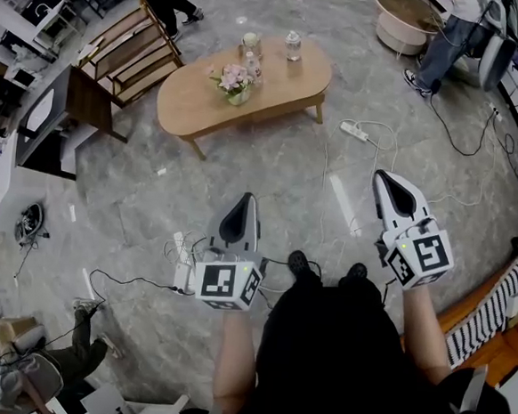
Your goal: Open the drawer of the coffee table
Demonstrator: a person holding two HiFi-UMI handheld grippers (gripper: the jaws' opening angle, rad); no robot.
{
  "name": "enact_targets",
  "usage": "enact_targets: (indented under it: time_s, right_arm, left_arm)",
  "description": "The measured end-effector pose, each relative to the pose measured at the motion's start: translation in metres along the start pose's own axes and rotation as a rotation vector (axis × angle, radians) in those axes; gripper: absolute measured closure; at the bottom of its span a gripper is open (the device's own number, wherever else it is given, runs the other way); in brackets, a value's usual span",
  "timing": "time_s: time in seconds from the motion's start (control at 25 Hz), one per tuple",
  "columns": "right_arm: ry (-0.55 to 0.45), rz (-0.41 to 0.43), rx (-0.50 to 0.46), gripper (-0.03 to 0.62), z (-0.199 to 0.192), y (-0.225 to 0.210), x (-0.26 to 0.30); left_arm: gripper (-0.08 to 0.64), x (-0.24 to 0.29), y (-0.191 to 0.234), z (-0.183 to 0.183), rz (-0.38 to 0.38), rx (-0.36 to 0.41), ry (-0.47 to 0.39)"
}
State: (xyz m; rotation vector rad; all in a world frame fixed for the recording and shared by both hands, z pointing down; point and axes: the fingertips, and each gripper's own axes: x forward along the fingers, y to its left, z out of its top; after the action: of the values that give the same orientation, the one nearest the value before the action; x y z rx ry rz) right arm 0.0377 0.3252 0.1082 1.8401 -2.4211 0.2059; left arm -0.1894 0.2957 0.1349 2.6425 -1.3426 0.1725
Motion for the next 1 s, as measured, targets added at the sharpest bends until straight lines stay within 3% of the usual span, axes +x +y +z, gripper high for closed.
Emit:
enact_targets:
  time_s: [0.32,0.52,0.72,1.0]
  right_arm:
    - [0.055,-0.104,0.030,0.580,-0.023,-0.018,-0.013]
    - [0.079,-0.119,0.048,0.580,-0.029,-0.037,-0.011]
    - [0.064,-0.082,0.066,0.580,-0.023,-0.064,0.021]
    - [0.024,0.036,0.096,0.580,-0.004,-0.117,0.108]
  left_arm:
    - [0.546,0.015,0.003,-0.027,-0.052,-0.036,0.043]
    - [0.546,0.038,-0.007,-0.030,-0.070,-0.047,0.059]
    - [0.546,0.068,-0.008,-0.018,-0.045,-0.026,0.067]
    - [0.546,0.131,0.007,0.006,0.058,-0.002,0.087]
